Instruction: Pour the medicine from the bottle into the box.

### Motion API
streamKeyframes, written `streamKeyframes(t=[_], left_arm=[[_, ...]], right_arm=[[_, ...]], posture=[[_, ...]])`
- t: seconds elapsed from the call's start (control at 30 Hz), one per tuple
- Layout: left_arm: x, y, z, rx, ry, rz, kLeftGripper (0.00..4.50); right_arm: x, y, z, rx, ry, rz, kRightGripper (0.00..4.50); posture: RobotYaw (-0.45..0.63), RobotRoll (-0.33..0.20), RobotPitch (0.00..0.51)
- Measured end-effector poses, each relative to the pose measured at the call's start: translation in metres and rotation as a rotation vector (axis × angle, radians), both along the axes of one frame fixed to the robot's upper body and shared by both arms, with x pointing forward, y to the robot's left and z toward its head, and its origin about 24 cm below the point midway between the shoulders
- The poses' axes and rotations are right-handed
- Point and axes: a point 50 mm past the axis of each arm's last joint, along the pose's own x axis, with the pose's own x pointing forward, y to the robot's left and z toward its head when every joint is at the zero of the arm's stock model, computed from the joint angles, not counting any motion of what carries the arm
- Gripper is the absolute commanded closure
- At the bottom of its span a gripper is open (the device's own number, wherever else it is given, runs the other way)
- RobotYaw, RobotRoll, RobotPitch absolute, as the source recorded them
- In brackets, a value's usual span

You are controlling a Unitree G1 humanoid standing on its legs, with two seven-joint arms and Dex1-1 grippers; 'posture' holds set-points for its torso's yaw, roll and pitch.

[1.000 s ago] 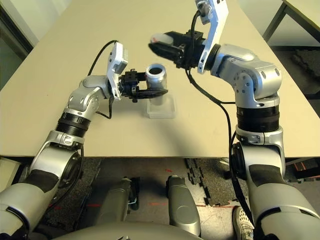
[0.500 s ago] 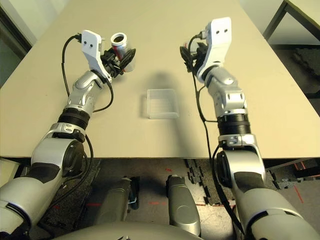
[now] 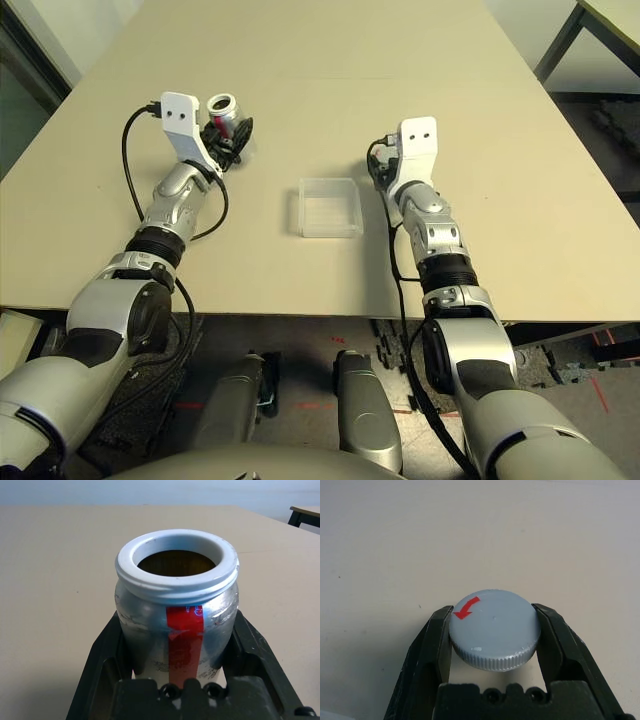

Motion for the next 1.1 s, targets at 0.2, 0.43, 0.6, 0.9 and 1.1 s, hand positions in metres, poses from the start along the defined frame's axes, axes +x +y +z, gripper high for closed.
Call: streamKeyframes(t=[0.2, 0.43, 0.6, 0.9, 1.1], left_arm=[[0.0, 0.003, 0.001, 0.001, -0.002, 0.008, 1.95], [0.001, 0.007, -0.001, 0.01, 0.019, 0.019, 1.95], [0.002, 0.018, 0.002, 0.042, 0.03, 0.048, 1.95], [0.007, 0.035, 0.013, 0.086, 0.039, 0.108, 1.95], [0.008, 0.039, 0.008, 0.116, 0.079, 0.138, 1.95]], right_arm=[[0.0, -0.003, -0.003, 0.004, 0.014, -0.009, 0.0], [-0.001, -0.018, 0.022, -0.012, -0.037, -0.011, 0.0], [-0.021, -0.029, 0.054, -0.044, -0.043, 0.059, 0.0], [-0.062, -0.04, 0.091, -0.161, 0.063, 0.23, 0.0], [-0.085, -0.034, 0.094, -0.238, 0.179, 0.422, 0.0]], posture=[[-0.14, 0.0, 0.151], [-0.14, 0.0, 0.149], [-0.15, 0.0, 0.148], [-0.17, 0.0, 0.147], [-0.18, 0.0, 0.152]])
